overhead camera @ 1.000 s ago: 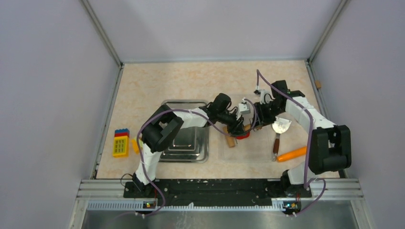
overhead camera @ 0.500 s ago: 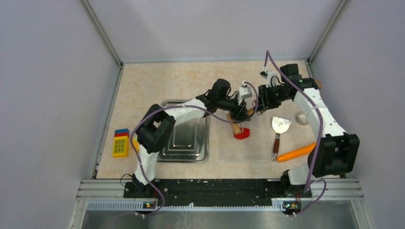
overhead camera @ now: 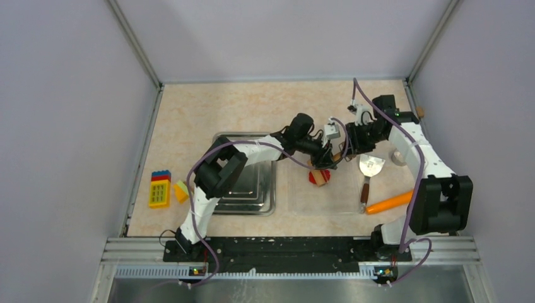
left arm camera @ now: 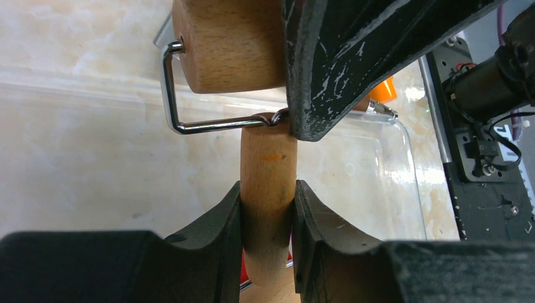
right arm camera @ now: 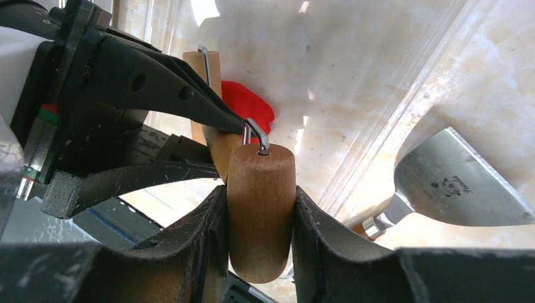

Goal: Roll out the dumpling wrappers from the dough

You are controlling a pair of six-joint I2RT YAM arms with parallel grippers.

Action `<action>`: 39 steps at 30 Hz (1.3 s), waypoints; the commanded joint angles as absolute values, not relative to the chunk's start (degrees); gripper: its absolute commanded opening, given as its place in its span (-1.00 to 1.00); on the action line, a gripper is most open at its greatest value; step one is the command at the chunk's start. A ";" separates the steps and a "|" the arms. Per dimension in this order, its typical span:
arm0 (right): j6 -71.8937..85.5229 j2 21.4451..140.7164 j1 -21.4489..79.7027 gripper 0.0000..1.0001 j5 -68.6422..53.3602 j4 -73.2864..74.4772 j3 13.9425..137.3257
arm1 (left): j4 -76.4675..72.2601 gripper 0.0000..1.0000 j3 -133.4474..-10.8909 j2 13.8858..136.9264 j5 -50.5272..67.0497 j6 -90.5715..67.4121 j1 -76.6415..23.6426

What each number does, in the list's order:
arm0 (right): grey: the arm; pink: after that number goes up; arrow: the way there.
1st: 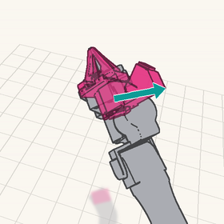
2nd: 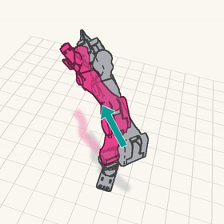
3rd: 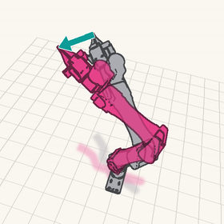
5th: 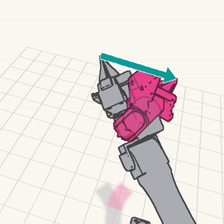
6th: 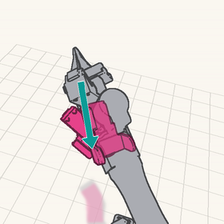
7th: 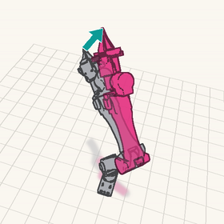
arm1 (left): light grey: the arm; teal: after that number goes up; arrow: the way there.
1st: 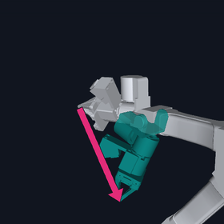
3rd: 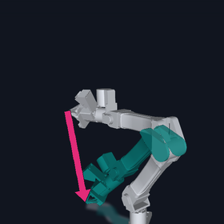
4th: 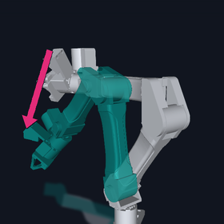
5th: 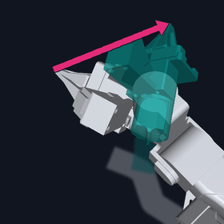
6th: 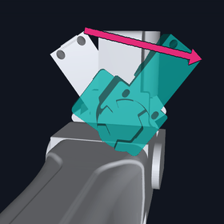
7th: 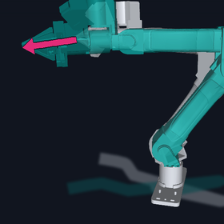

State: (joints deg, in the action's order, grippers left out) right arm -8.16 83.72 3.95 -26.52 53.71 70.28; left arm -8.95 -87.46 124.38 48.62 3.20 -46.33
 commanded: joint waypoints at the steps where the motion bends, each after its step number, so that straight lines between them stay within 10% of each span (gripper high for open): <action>1: -8.11 83.03 3.90 -1.00 -24.55 52.17 66.63 | -9.05 -1.00 -84.64 125.76 45.75 3.96 -45.23; 16: -7.51 85.98 8.49 -1.00 -23.62 49.79 63.67 | -9.37 -1.00 -73.44 120.95 46.03 5.08 -42.74; 37: -6.92 77.40 1.50 -1.00 -34.54 62.21 74.13 | -15.51 -1.00 -87.84 124.40 44.38 3.07 -46.35; 39: -6.08 77.43 1.04 -0.70 -36.92 61.77 72.27 | -16.13 -1.00 -87.81 124.63 44.86 2.80 -46.53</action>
State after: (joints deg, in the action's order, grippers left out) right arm -7.53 80.31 1.91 -29.50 58.96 74.52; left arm -14.55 -86.85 122.91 48.64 3.07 -47.13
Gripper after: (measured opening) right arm 0.360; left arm 0.325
